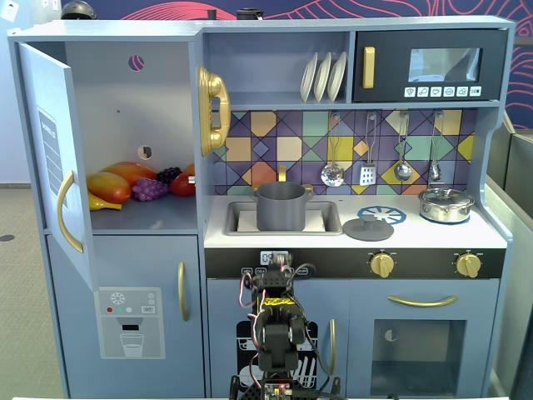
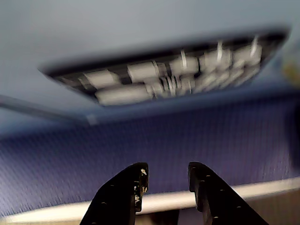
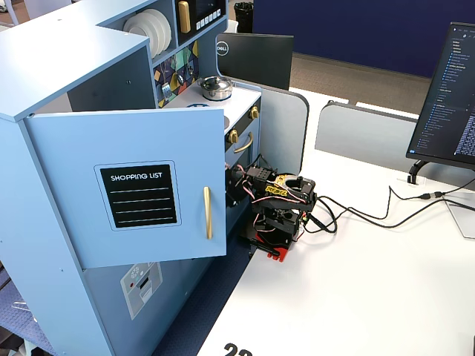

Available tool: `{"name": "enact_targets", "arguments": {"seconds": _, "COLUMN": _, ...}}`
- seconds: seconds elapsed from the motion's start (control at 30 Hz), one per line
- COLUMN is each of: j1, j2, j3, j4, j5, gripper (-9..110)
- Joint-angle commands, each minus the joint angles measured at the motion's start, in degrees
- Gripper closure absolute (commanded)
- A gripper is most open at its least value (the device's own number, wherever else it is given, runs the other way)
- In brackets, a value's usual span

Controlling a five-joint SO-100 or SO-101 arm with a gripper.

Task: Pick up the green pineapple from the left cabinet and place it in the gray recipient

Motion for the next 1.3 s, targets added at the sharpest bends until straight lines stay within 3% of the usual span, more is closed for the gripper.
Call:
{"name": "enact_targets", "arguments": {"seconds": 0.0, "j1": 0.44, "j2": -0.53, "j3": 1.14, "j4": -0.44, "j5": 3.34, "gripper": 101}}
{"name": "enact_targets", "arguments": {"seconds": 0.2, "j1": 1.76, "j2": 4.13, "j3": 1.23, "j4": 17.40, "j5": -1.14, "gripper": 101}}
{"name": "enact_targets", "arguments": {"seconds": 0.33, "j1": 3.25, "j2": 7.56, "j3": 1.23, "j4": 31.11, "j5": -10.99, "gripper": 101}}
{"name": "enact_targets", "arguments": {"seconds": 0.53, "j1": 5.19, "j2": 15.29, "j3": 1.23, "j4": 35.77, "j5": -6.94, "gripper": 98}}
{"name": "enact_targets", "arguments": {"seconds": 1.27, "j1": 5.89, "j2": 15.29, "j3": 1.23, "j4": 35.77, "j5": -5.27, "gripper": 96}}
